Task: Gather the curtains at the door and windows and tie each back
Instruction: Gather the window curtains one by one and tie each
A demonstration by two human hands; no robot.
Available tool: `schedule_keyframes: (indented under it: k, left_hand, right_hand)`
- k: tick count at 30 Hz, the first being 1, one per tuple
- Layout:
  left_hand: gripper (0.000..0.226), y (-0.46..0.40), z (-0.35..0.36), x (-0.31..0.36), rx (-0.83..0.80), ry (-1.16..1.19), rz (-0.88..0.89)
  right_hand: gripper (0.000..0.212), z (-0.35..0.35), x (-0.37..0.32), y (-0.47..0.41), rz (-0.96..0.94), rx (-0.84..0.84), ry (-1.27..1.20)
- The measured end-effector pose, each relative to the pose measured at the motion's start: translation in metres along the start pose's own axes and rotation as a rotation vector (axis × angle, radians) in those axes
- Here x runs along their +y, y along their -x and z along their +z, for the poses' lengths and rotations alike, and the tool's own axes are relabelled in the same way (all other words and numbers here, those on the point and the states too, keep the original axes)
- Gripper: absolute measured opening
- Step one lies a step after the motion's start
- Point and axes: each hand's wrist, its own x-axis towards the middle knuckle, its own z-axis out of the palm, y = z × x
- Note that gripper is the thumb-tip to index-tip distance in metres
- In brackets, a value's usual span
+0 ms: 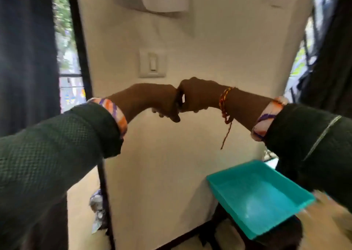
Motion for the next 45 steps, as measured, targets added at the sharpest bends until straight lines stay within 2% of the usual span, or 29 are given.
schedule_keyframes:
  k: [8,12,17,25,30,34,38,45]
  left_hand:
    - [0.025,-0.125,-0.037,0.158,0.152,0.117,0.300]
    - [0.025,-0.172,-0.042,0.218,0.166,0.149,0.353]
    - [0.020,-0.214,-0.059,0.263,0.201,0.157,0.387]
    - [0.015,-0.271,-0.089,0.315,0.339,0.134,0.425]
    - [0.018,-0.324,-0.109,0.335,0.451,0.112,0.440]
    - [0.018,-0.390,-0.145,0.364,0.579,0.084,0.406]
    - [0.017,-0.451,-0.184,0.403,0.611,0.057,0.389]
    - [0.018,-0.544,-0.233,0.465,0.701,-0.030,0.379]
  right_hand:
    - [0.025,-0.040,0.214,0.066,0.294,0.061,0.189]
    - [0.015,-0.062,0.299,0.106,0.405,0.106,0.248]
    - [0.013,-0.084,0.376,0.140,0.482,0.136,0.292]
    - [0.016,-0.098,0.461,0.151,0.447,0.191,0.255]
    - [0.020,-0.094,0.518,0.135,0.382,0.231,0.330]
    - [0.024,-0.112,0.592,0.105,0.321,0.273,0.424]
    - [0.023,-0.133,0.661,0.085,0.252,0.280,0.421]
    - [0.023,-0.165,0.776,0.063,0.252,0.338,0.437]
